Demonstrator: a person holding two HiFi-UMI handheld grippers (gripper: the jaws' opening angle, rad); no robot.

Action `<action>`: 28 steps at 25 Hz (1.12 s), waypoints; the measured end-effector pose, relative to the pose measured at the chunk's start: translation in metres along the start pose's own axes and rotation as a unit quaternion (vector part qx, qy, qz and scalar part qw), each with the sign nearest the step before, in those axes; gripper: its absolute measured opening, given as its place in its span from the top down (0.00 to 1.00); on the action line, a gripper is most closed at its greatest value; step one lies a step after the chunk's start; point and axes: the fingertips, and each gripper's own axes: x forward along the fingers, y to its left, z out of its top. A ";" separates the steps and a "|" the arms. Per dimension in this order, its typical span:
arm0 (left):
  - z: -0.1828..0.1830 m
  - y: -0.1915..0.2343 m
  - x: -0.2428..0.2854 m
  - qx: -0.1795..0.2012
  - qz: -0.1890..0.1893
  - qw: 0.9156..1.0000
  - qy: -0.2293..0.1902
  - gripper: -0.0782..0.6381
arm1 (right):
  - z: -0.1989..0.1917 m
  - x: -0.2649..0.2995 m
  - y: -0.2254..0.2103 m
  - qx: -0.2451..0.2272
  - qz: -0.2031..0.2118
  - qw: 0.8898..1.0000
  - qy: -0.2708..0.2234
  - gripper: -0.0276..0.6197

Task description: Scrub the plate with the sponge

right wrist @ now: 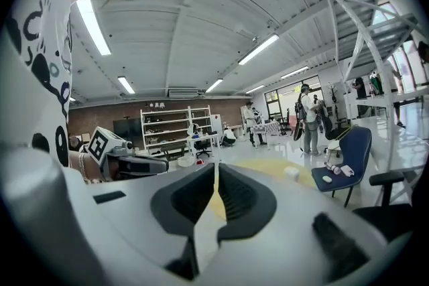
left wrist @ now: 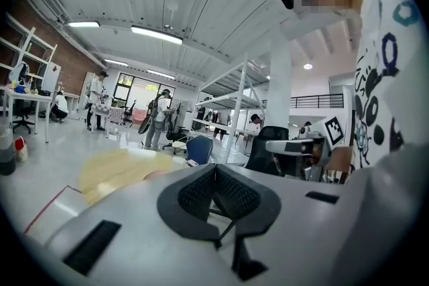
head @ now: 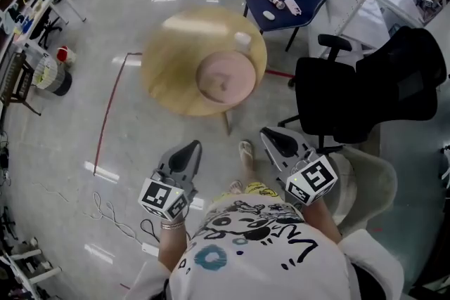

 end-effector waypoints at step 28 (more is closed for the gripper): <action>0.035 0.156 0.163 -0.004 0.128 0.991 0.030 0.87 | 0.026 0.186 -0.160 -0.032 0.126 0.989 0.073 0.91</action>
